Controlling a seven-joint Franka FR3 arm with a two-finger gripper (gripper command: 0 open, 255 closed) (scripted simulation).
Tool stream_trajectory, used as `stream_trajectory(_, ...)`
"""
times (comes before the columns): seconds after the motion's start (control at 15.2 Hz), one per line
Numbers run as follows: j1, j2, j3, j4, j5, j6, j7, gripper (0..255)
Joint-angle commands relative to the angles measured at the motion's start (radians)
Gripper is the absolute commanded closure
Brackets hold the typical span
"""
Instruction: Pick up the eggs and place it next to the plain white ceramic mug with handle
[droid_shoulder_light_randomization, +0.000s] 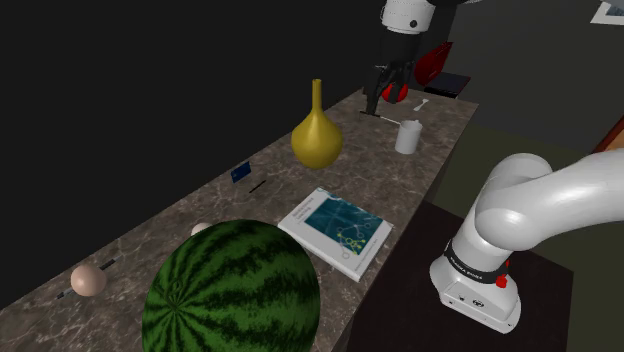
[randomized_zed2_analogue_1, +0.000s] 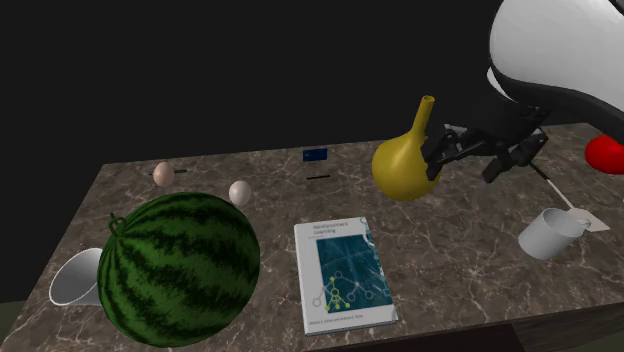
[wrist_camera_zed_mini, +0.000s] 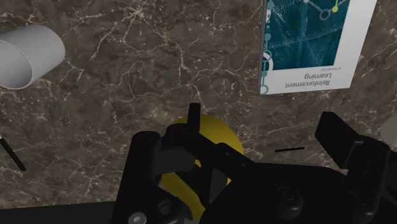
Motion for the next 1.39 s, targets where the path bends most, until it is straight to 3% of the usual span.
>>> stream_trajectory(0.0,0.0,0.0,0.0,0.0,0.0,0.0,0.0,0)
stream_trajectory(0.73,0.077,0.257,0.172,0.012,0.089,0.25,0.133,0)
stream_trajectory(1.32,0.115,0.538,0.304,0.127,0.085,0.42,0.251,0)
